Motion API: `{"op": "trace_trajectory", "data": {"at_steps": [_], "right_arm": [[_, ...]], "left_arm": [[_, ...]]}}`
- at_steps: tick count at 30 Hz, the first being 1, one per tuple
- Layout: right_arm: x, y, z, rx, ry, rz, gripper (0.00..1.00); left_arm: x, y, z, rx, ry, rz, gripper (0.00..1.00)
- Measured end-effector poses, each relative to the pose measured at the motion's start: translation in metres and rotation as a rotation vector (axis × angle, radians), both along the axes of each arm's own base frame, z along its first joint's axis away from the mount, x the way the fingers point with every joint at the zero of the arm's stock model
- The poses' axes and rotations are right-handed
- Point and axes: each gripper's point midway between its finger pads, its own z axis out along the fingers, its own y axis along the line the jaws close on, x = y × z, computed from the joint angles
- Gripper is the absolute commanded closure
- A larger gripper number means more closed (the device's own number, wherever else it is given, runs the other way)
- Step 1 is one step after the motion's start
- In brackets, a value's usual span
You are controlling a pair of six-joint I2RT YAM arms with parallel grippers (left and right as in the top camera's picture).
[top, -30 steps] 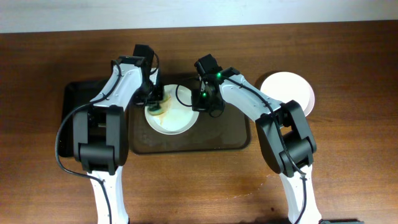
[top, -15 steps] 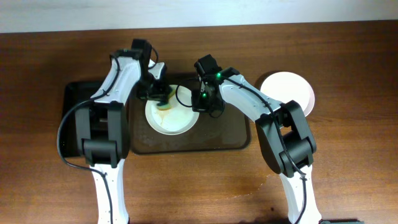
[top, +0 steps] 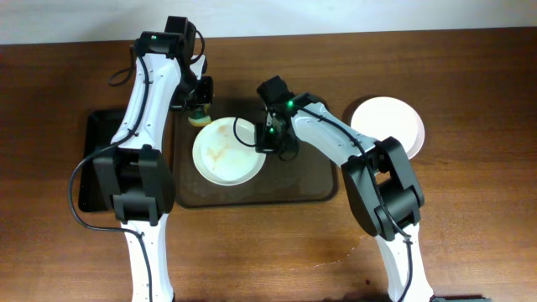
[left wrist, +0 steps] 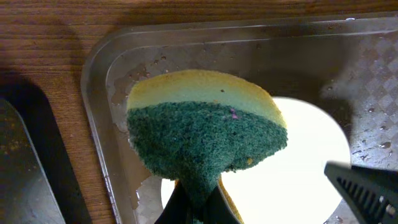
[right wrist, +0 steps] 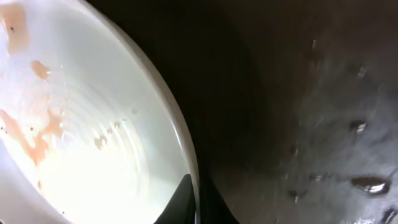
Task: Clean dirty plates on tray and stack at the side
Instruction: 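Scrub the last plate with the sponge while the right gripper holds it, then lift the last plate with the right gripper and stack it on the pile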
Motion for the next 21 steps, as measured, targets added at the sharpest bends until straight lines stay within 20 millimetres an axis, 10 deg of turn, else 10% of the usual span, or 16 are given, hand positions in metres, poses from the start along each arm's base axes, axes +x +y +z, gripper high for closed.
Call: {"op": "trace_trajectory", "data": {"at_steps": [3,8,15,21], "right_arm": [[-0.008,-0.025,0.015,-0.061,0.012,-0.003,0.96],[0.001,-0.100,0.143,-0.390,-0.348,-0.104,0.96],[-0.018,-0.102,0.204,-0.990,-0.735,-0.042,0.96],[-0.025,-0.093,0.241,-1.149,-0.918,-0.054,0.96]], "left_arm": [[0.000,0.002,0.000,0.007,0.001,0.002,0.99],[-0.008,0.003,-0.017,0.013,0.043,0.002,0.99],[-0.018,0.004,-0.033,0.018,0.086,0.002,0.99],[-0.016,0.004,-0.033,0.017,0.080,0.002,0.99]]}}
